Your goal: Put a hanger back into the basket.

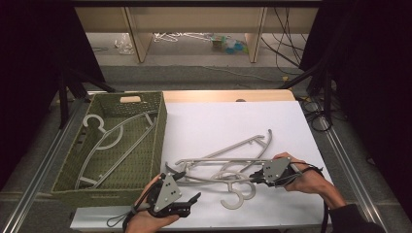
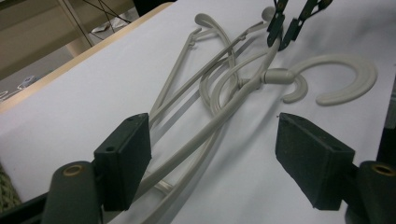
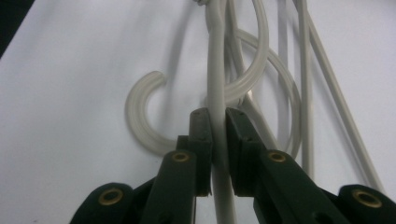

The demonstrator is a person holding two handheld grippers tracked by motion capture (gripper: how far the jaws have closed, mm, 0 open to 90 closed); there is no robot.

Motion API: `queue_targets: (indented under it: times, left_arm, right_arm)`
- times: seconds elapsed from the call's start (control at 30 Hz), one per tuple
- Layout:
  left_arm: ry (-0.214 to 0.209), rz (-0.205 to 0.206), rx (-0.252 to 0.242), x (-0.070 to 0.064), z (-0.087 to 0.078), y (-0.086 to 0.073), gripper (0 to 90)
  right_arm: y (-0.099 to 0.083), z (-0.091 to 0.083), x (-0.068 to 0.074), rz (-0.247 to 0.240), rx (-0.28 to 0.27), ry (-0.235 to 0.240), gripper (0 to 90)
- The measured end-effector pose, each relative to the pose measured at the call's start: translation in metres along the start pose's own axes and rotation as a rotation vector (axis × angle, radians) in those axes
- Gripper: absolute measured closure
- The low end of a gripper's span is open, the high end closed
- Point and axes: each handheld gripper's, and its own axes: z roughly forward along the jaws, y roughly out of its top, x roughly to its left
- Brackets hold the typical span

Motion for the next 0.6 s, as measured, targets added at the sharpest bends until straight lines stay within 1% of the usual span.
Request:
queue_targets:
  times: [0.03, 0.07, 0.1, 0.13, 0.17, 0.2, 0.23, 0.27, 0.3, 0.33, 0.37, 0.4, 0.43, 0.47, 0.5, 0.53, 0.57, 0.6]
  left_arm:
    - [-0.010, 0.003, 0.012, -0.001, 0.003, 0.001, 27.8]
    - [-0.010, 0.028, 0.023, -0.001, 0.008, 0.004, 29.4]
    - [-0.008, 0.051, 0.036, -0.001, 0.012, 0.006, 31.6]
    - [-0.014, 0.067, 0.047, -0.001, 0.017, 0.007, 33.2]
    - [-0.018, 0.082, 0.059, -0.001, 0.022, 0.009, 33.2]
    - [-0.019, 0.103, 0.075, -0.001, 0.028, 0.010, 33.8]
    - [-0.021, 0.129, 0.088, 0.000, 0.033, 0.011, 34.5]
    - [-0.028, 0.151, 0.099, 0.000, 0.038, 0.011, 35.5]
    - [0.213, 0.265, 0.088, 0.007, 0.038, 0.015, 35.9]
    - [0.191, 0.269, 0.092, 0.008, 0.042, 0.015, 37.3]
    - [0.172, 0.274, 0.098, 0.008, 0.048, 0.015, 39.1]
    - [0.162, 0.275, 0.098, 0.008, 0.051, 0.016, 40.8]
    - [0.153, 0.283, 0.103, 0.007, 0.055, 0.016, 41.2]
    - [0.156, 0.284, 0.105, 0.006, 0.059, 0.017, 42.1]
    - [0.145, 0.284, 0.104, 0.006, 0.062, 0.017, 43.8]
    - [0.139, 0.284, 0.105, 0.004, 0.065, 0.017, 44.6]
    - [-0.079, 0.259, 0.133, 0.001, 0.073, 0.017, 45.8]
    - [-0.081, 0.271, 0.135, 0.000, 0.076, 0.017, 47.6]
  right_arm:
    - [0.001, -0.001, -0.001, -0.016, -0.011, -0.004, 81.6]
    - [0.002, -0.003, -0.001, -0.020, -0.019, -0.005, 81.7]
    - [0.003, -0.005, 0.000, 0.004, -0.025, -0.011, 81.7]
    - [0.004, -0.009, -0.001, -0.007, -0.028, -0.022, 81.7]
    - [0.004, -0.009, -0.001, -0.007, -0.028, -0.022, 81.7]
    - [0.004, -0.010, -0.003, -0.034, -0.043, -0.027, 81.7]
    - [0.004, -0.012, -0.001, -0.020, -0.033, -0.021, 81.7]
    - [0.004, -0.013, -0.002, -0.026, -0.039, -0.023, 81.7]
    - [0.005, -0.014, -0.002, -0.029, -0.049, -0.027, 81.7]
    - [0.006, -0.017, 0.000, -0.007, -0.033, -0.042, 81.6]
    - [0.006, -0.016, 0.000, -0.004, -0.040, -0.034, 81.7]
    - [0.006, -0.016, 0.000, -0.015, -0.053, -0.021, 81.7]
    - [0.007, -0.017, 0.000, -0.013, -0.045, -0.029, 81.7]
    - [0.007, -0.018, 0.000, -0.013, -0.040, -0.034, 81.7]
    - [0.007, -0.018, 0.000, -0.016, -0.040, -0.033, 81.6]
    - [0.006, -0.017, -0.002, -0.031, -0.051, -0.032, 81.6]
    - [0.006, -0.017, -0.001, -0.024, -0.053, -0.030, 81.7]
    - [0.006, -0.018, -0.002, -0.029, -0.053, -0.031, 81.6]
